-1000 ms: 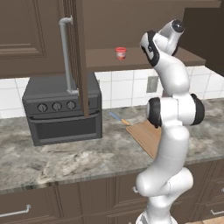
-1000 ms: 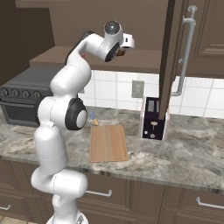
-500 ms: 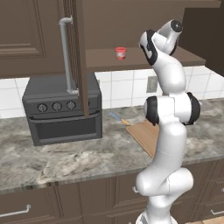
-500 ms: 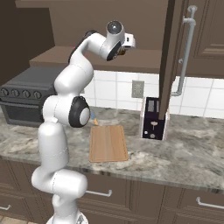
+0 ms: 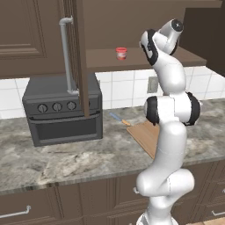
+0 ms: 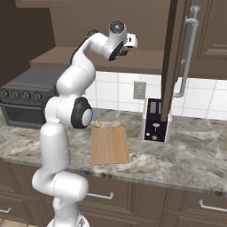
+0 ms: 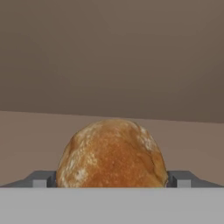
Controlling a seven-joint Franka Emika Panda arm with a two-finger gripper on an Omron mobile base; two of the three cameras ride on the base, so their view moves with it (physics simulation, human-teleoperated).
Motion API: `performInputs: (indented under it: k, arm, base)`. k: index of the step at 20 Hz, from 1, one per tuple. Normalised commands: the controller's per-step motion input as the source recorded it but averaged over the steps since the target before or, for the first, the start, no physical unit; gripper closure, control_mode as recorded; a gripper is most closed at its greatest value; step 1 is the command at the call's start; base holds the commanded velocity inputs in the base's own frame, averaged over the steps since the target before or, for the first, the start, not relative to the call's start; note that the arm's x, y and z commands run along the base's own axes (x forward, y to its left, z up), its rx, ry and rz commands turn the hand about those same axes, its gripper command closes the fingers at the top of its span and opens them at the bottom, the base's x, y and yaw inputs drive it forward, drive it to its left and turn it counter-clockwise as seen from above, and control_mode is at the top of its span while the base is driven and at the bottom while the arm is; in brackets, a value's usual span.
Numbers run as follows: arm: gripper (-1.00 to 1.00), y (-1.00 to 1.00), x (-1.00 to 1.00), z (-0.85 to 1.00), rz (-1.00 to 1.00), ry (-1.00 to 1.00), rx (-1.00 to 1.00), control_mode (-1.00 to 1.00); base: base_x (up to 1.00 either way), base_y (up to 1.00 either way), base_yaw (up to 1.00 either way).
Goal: Pick the bread, place it on the cutting board, pick the jam, place it on the counter, and close the cabinet.
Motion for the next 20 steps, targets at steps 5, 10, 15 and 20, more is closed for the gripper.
performInputs:
  k: [5, 10, 15, 20]
  arm:
    - [1.00, 0.00, 0.00, 0.00, 0.00, 0.00, 0.00, -1.00]
    - [1.00, 0.00, -0.13, 0.00, 0.00, 0.00, 0.00, -1.00]
    - [1.00, 0.00, -0.38, 0.01, 0.00, 0.00, 0.00, -1.00]
    - [1.00, 0.00, -0.42, 0.00, 0.00, 0.00, 0.00, -1.00]
  base:
    - [0.00, 0.00, 0.00]
    - [0.00, 0.00, 0.00]
    - [0.00, 0.00, 0.00]
    - [0.00, 0.00, 0.00]
